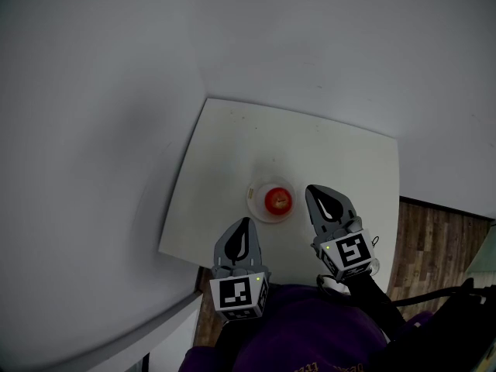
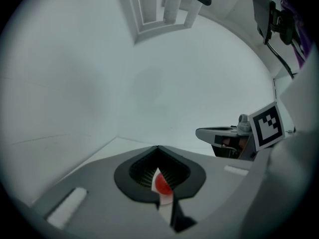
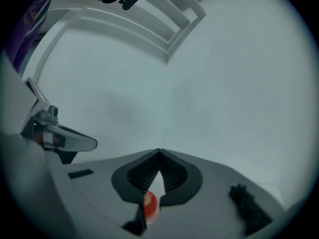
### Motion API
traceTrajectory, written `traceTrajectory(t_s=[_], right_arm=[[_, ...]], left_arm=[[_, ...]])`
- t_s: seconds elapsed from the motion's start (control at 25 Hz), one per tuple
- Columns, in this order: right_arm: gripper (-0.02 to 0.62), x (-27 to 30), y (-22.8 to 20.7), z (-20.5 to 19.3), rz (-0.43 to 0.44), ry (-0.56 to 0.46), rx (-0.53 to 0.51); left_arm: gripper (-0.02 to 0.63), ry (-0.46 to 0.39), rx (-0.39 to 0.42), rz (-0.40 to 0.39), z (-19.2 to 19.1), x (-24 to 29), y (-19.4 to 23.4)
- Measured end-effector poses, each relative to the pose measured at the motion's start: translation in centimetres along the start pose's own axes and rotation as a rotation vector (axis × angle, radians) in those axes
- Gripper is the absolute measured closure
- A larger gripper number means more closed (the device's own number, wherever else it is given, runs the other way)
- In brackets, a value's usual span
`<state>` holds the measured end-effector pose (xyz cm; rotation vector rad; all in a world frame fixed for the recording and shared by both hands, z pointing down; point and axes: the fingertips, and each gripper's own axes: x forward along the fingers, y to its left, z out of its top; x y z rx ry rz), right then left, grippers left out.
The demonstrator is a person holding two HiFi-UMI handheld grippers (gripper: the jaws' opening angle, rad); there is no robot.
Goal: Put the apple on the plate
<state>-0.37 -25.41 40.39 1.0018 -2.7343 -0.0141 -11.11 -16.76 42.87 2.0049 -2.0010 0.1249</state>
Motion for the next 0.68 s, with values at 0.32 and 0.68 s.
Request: traceTrajectory(t_s=[0.32,0.68], right_arm=[[0.584,-0.21,0.06,0.25,-0.003,-0.005,0.018],[0.584,-0.22,0.29,-0.10,0.002,0.001,0.002]], left_arm=[[0.600,-0.009,-0.006,-0.004,0.10,-0.03,-0.08],[0.600,-0.011,-0.009,-0.005,0.05,-0.17,-0.02]])
